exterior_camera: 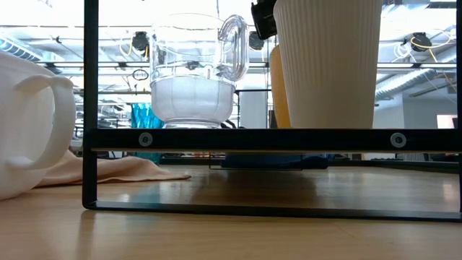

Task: Stack small to large cups/mugs on shelf
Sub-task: Put the yellow cup on the shelf aligned with the white cup

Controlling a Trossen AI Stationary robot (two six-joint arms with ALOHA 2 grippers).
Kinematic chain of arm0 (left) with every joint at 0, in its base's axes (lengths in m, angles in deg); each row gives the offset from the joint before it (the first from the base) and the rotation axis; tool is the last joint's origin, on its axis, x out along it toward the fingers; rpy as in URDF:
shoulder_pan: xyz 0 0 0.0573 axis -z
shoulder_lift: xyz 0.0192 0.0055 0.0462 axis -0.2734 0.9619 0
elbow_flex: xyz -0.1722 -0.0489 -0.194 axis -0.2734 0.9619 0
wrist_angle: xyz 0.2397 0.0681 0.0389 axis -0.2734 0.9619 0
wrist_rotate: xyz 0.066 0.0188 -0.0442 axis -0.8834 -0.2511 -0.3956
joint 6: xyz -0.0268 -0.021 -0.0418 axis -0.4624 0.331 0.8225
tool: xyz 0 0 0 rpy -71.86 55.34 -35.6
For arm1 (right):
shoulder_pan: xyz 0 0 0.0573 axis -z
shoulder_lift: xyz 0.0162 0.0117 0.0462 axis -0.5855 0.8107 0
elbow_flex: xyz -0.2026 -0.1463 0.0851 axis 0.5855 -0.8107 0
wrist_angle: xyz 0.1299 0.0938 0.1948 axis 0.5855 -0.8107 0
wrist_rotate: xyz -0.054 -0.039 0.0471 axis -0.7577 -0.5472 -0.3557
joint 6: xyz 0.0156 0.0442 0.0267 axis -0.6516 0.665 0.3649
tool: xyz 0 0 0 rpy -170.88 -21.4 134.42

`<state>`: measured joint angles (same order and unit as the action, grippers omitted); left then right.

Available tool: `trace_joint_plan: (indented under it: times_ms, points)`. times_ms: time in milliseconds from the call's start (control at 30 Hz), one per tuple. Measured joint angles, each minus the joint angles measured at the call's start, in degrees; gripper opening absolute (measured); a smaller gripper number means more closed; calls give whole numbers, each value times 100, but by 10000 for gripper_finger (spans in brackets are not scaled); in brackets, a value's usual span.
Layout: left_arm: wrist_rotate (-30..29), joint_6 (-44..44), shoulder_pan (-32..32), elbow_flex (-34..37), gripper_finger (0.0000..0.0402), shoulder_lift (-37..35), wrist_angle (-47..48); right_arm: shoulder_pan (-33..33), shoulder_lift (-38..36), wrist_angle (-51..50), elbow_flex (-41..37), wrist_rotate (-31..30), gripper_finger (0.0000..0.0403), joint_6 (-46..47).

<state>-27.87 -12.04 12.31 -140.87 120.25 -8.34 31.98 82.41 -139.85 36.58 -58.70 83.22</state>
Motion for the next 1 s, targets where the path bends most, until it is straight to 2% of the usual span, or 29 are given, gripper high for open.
trace_joint_plan:
  times_ms: [567,1000]
  points:
    - [0,-27,0,0,223,0,0,0,-161,-349,-6,-531,0,23]
    - [-4,-34,0,0,223,0,-2,-2,-229,-137,-7,-383,0,81]
